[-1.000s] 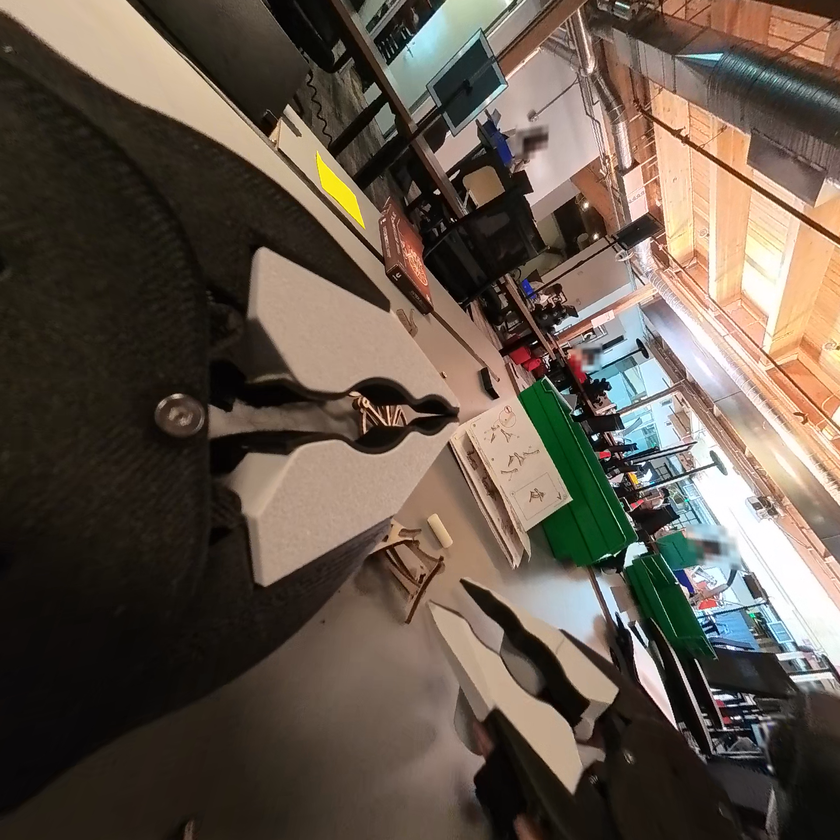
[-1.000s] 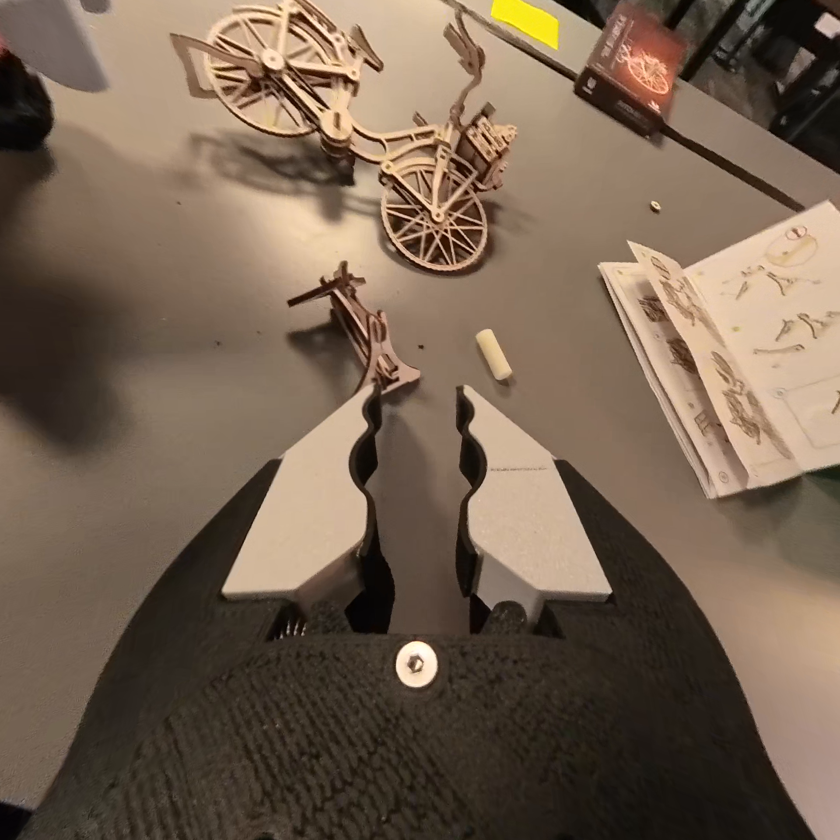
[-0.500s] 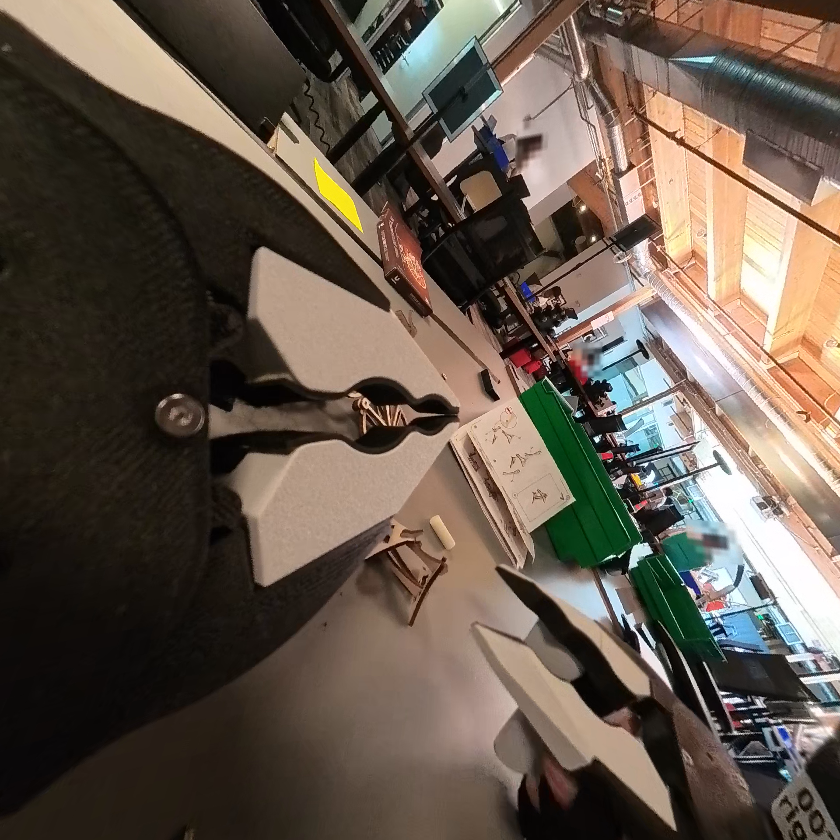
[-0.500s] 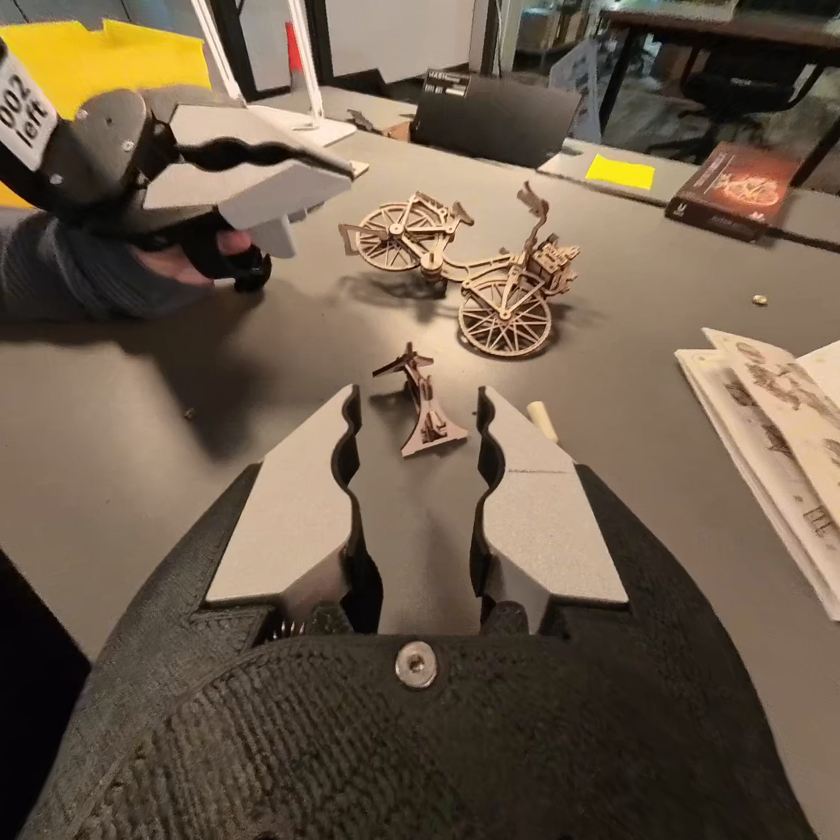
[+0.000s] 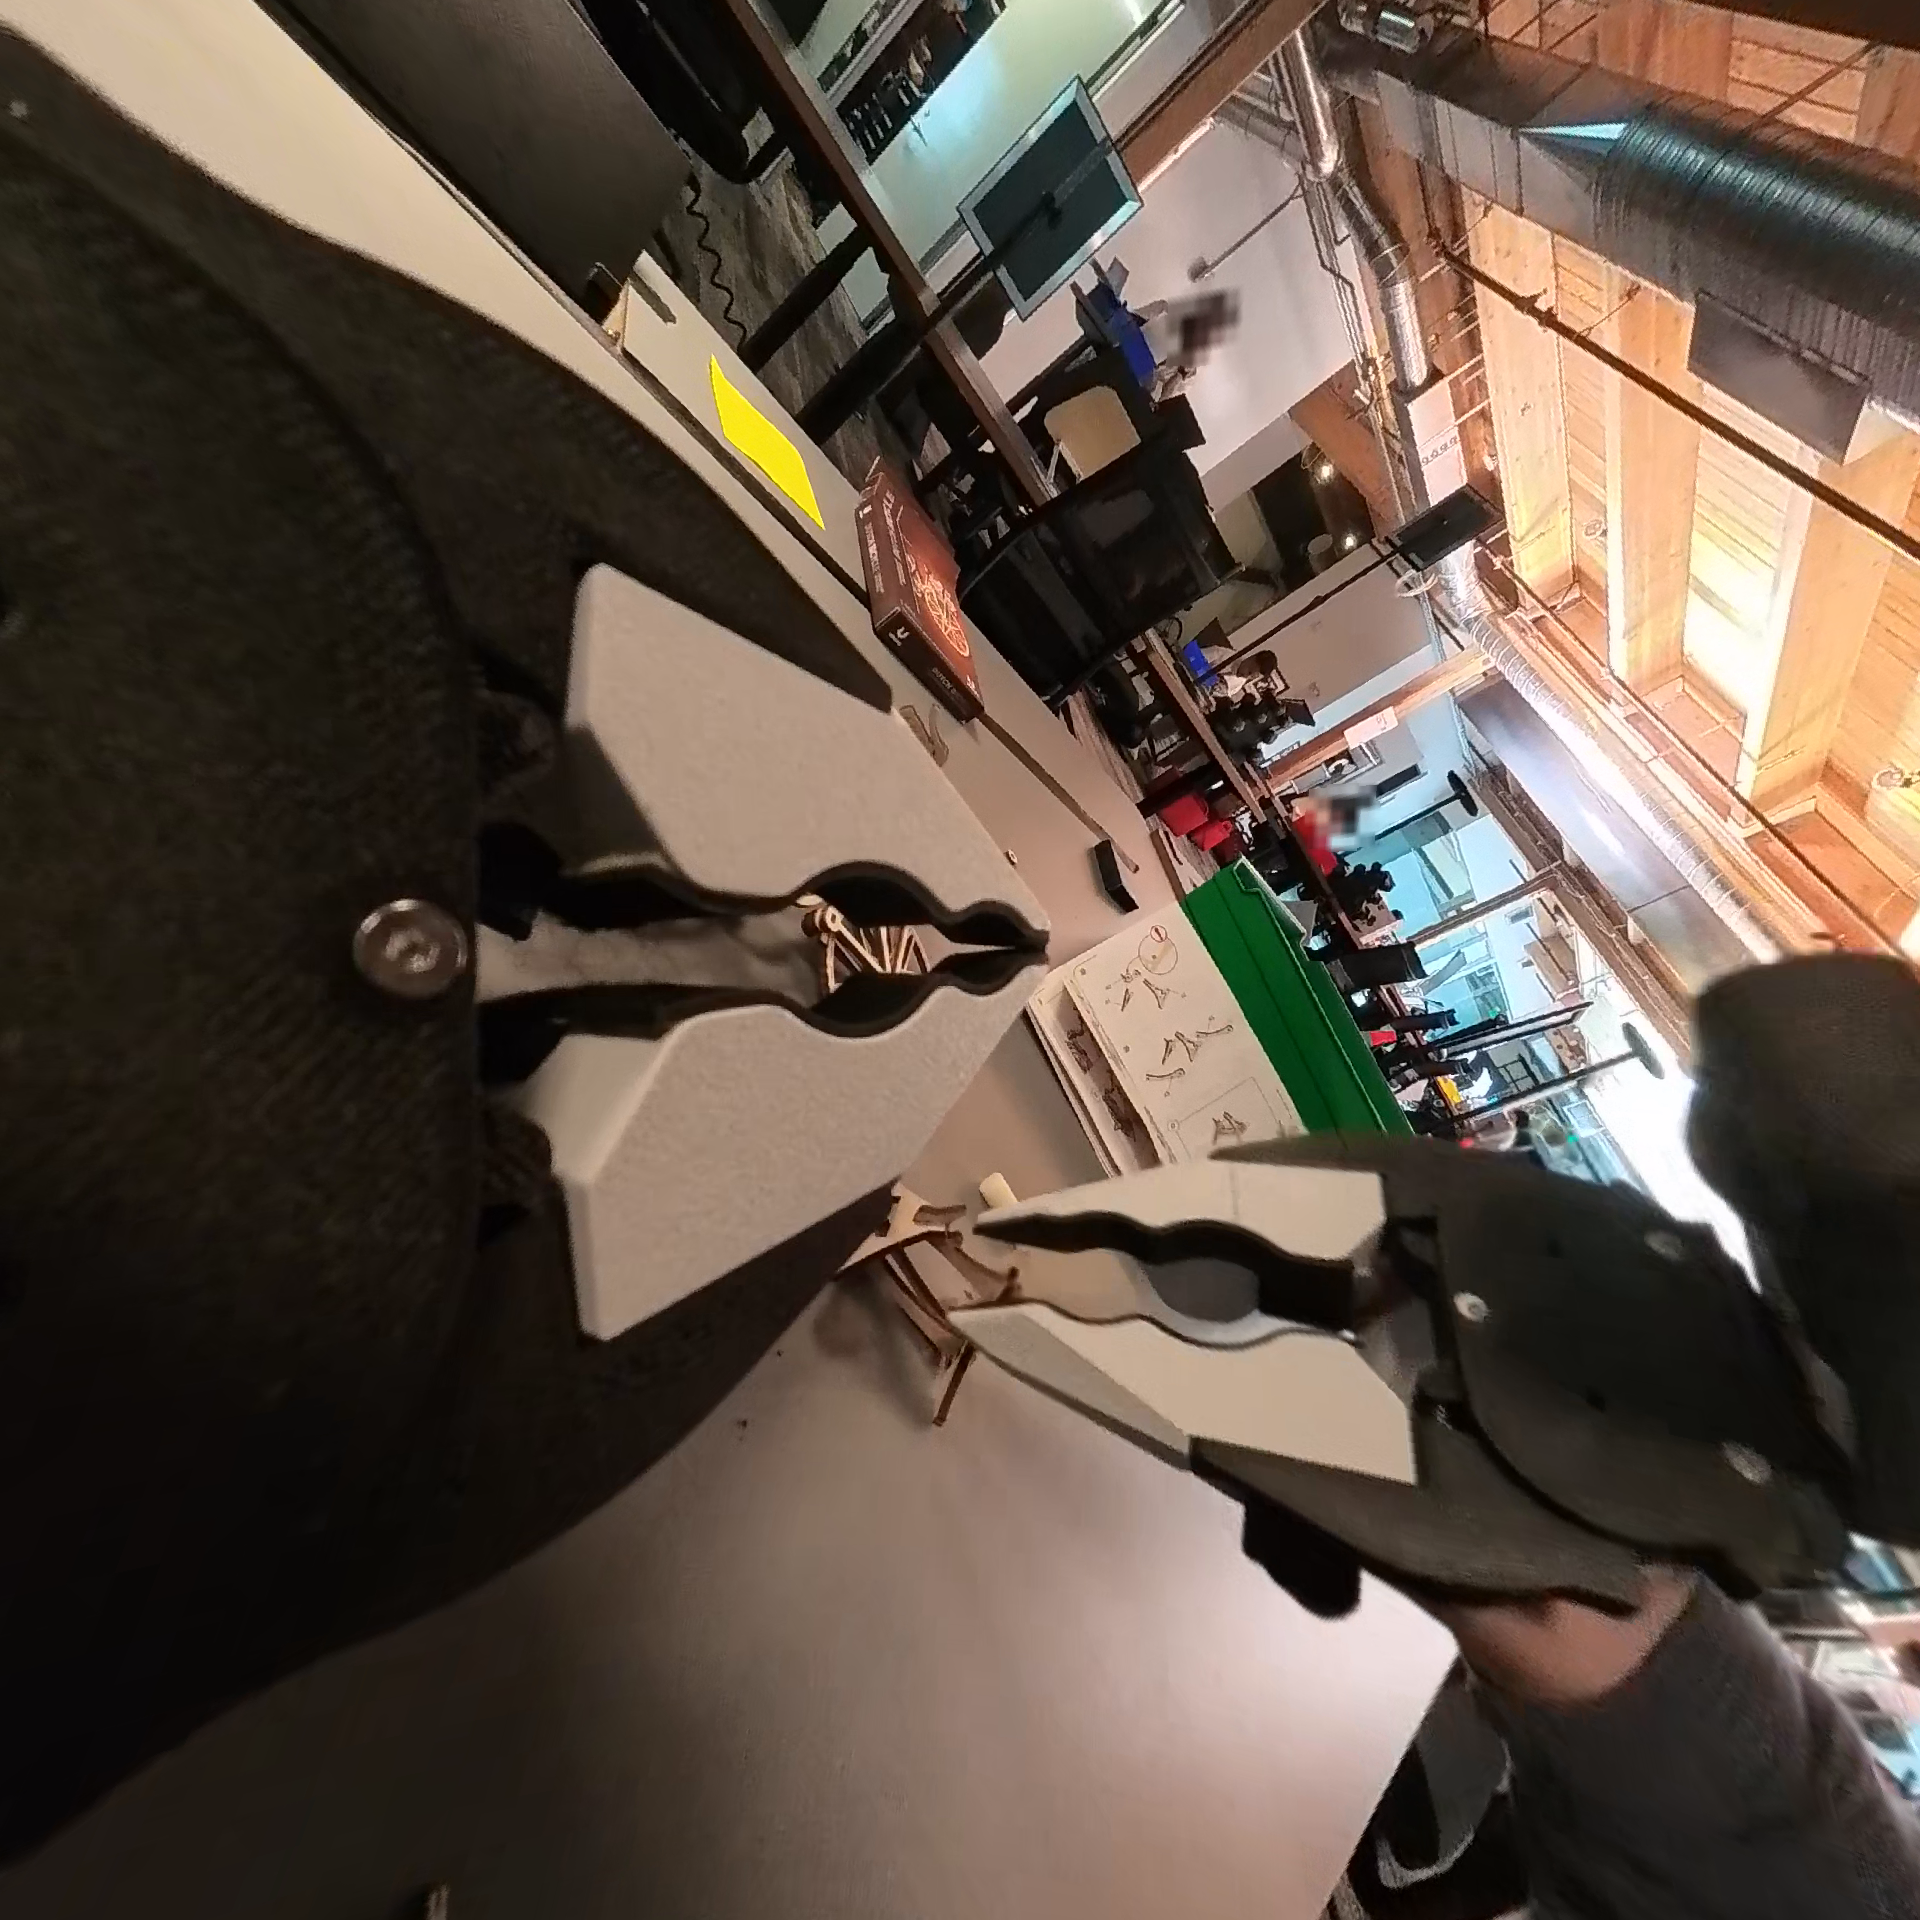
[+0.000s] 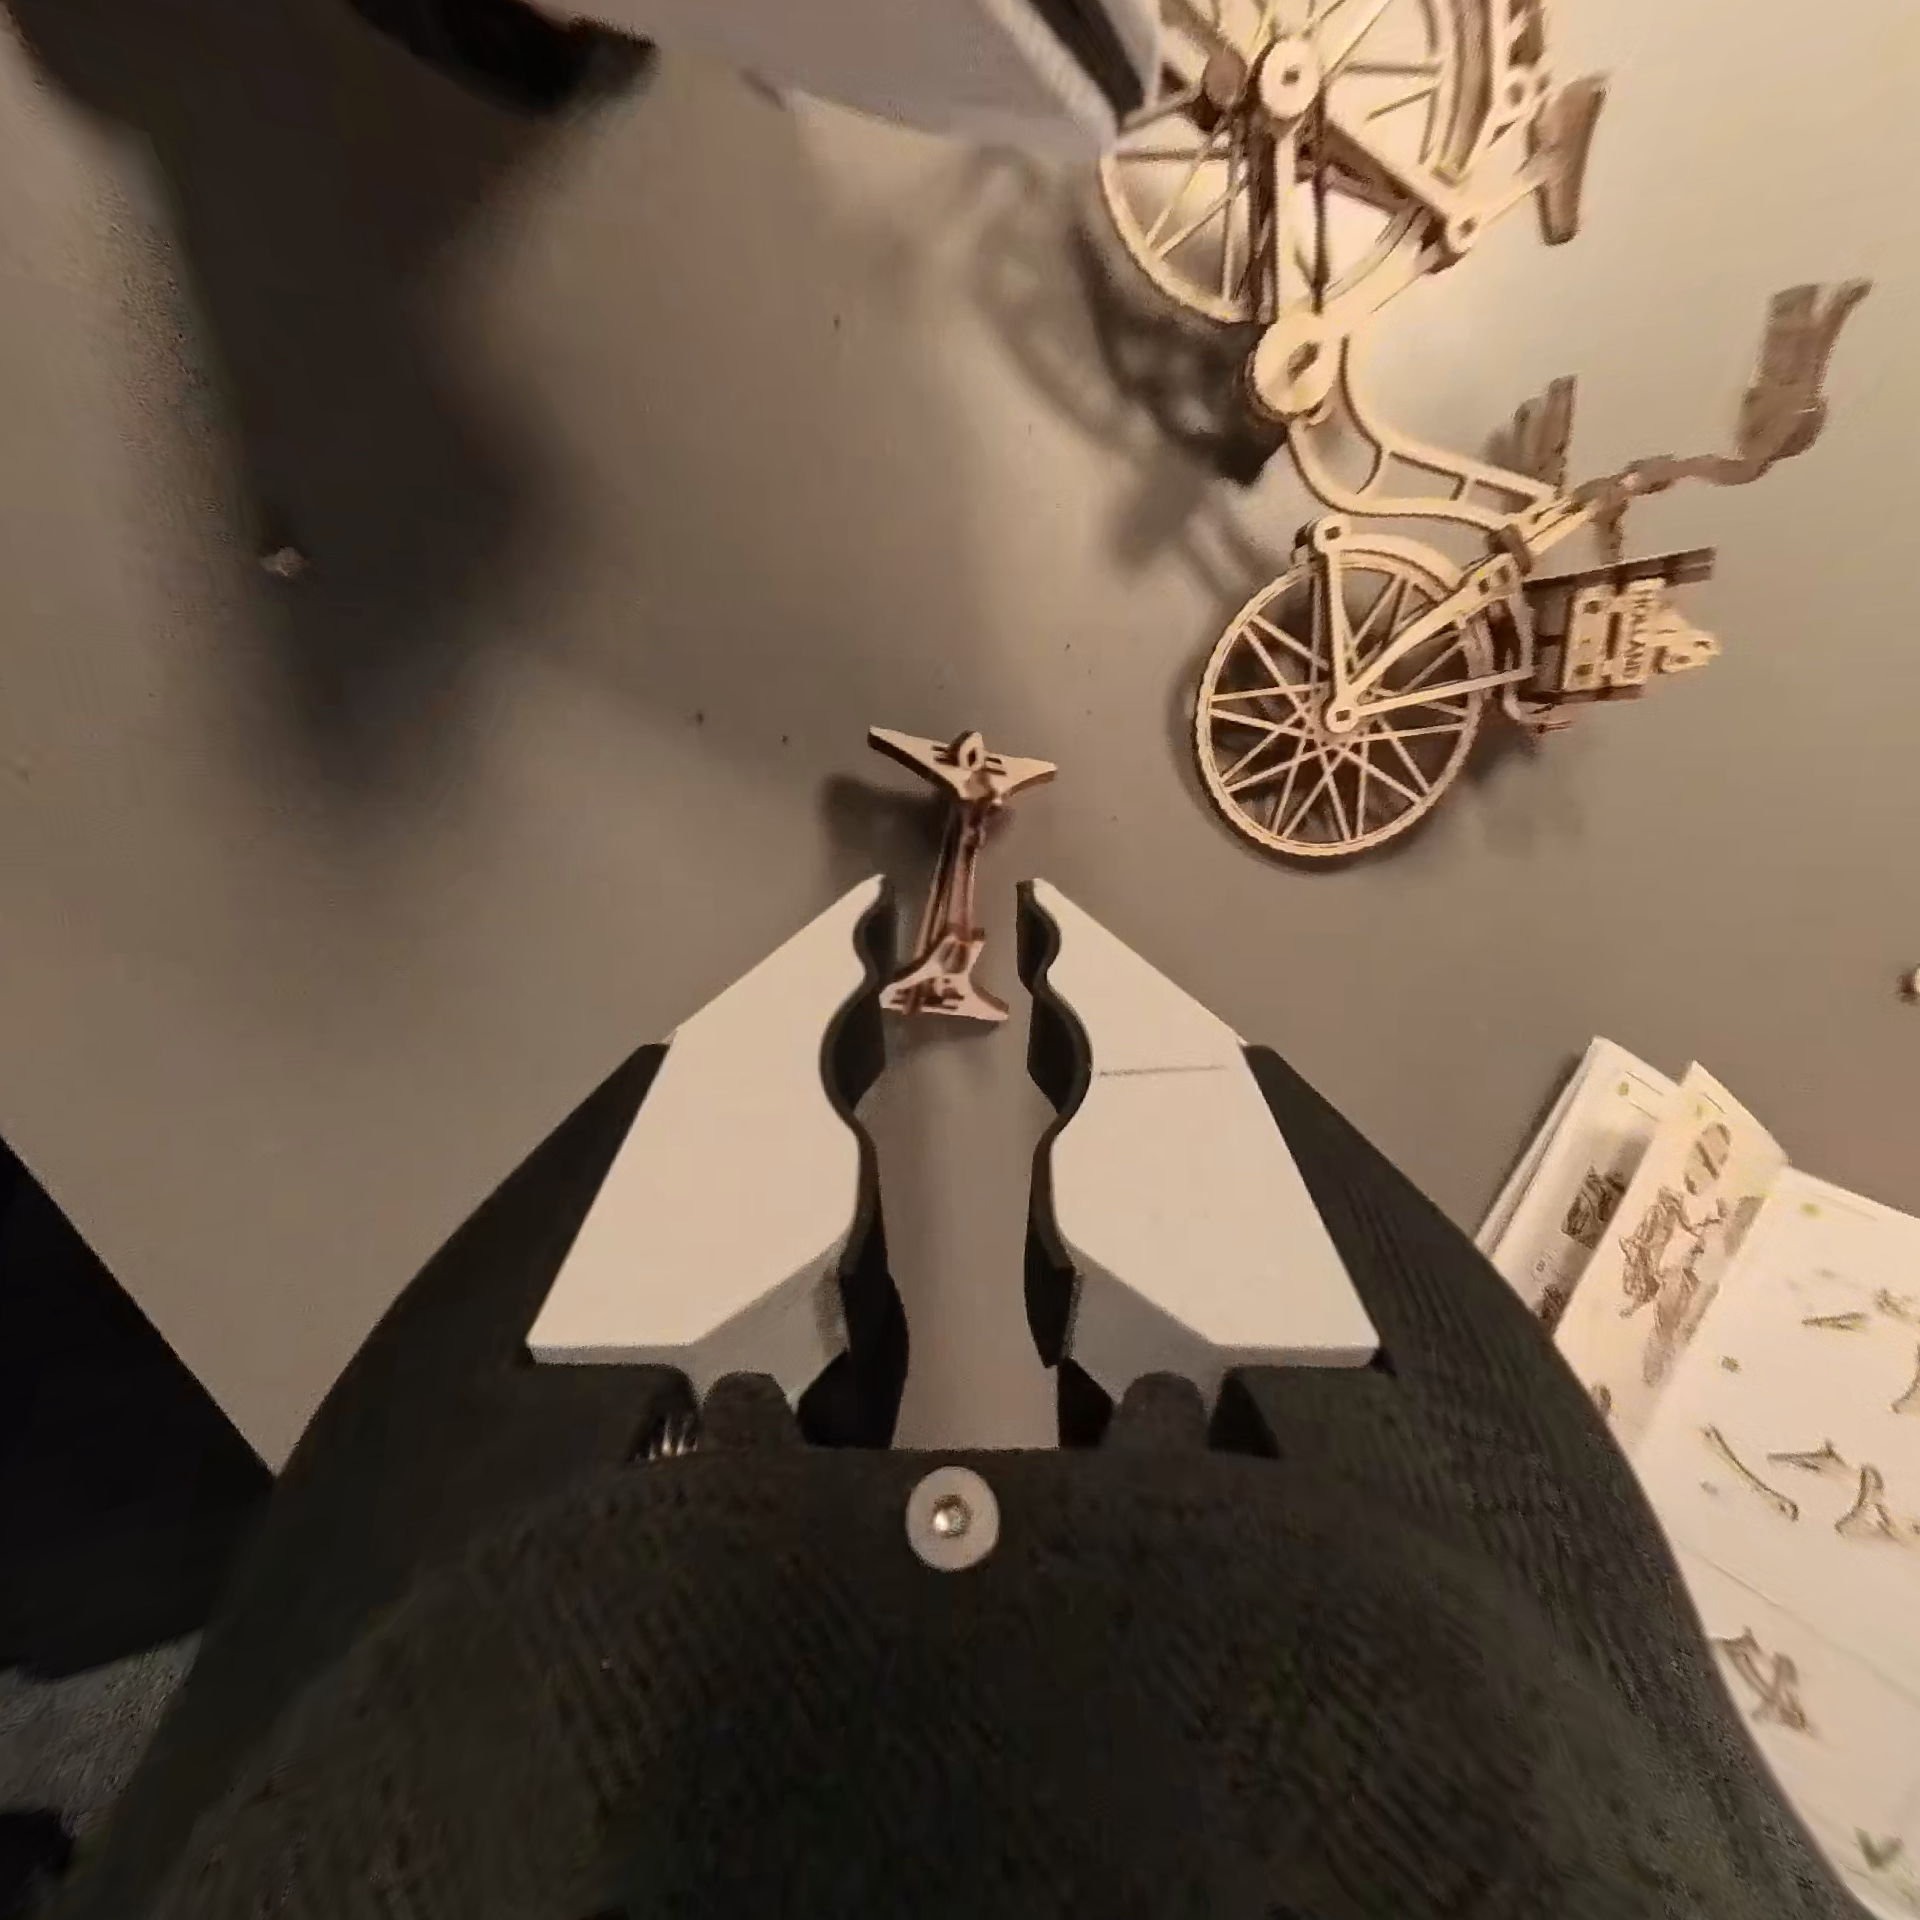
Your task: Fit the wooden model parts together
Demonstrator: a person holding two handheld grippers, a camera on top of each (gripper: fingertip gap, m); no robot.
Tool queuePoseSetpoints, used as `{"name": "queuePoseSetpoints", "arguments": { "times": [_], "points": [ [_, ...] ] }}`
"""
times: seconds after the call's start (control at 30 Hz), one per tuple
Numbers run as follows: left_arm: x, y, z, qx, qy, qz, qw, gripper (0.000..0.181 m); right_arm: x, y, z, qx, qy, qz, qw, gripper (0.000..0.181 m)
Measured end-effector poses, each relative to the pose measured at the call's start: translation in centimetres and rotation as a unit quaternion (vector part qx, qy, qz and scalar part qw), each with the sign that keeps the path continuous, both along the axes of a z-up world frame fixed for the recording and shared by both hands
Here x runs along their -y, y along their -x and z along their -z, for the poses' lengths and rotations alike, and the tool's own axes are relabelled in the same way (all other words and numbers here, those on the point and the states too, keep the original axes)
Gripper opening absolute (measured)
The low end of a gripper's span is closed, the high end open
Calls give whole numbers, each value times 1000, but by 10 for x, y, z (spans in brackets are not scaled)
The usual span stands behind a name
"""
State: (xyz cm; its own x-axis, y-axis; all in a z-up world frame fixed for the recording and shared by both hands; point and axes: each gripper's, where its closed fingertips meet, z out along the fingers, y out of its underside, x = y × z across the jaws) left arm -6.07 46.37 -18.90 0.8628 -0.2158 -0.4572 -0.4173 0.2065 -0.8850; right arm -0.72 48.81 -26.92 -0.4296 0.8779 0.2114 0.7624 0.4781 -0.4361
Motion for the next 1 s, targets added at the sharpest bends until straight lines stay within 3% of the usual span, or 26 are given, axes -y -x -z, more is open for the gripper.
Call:
{"name": "queuePoseSetpoints", "arguments": {
  "times": [0.13, 0.23, 0.53, 0.77, 1.0],
  "points": [
    [0, 1, 0, 3, -1, -1, 1000, 0, -2, 6, 6, 24, 20, -9, 999, 17],
    [0, 4, -2, 10, -4, -7, 1000, 0, 0, 7, 8, 40, 42, -26, 998, 1],
    [1, 15, 0, 9, 10, 11, 1000, 0, 10, 23, -3, 36, 27, -134, 990, 1],
    [11, -4, 27, -80, 69, 103, 989, 8, 18, 28, 1, 73, 36, -199, 977, 1],
    [14, -17, 66, -170, 162, 137, 962, 11, 18, 32, 9, 84, 61, -213, 972, 1]
  ]
}}
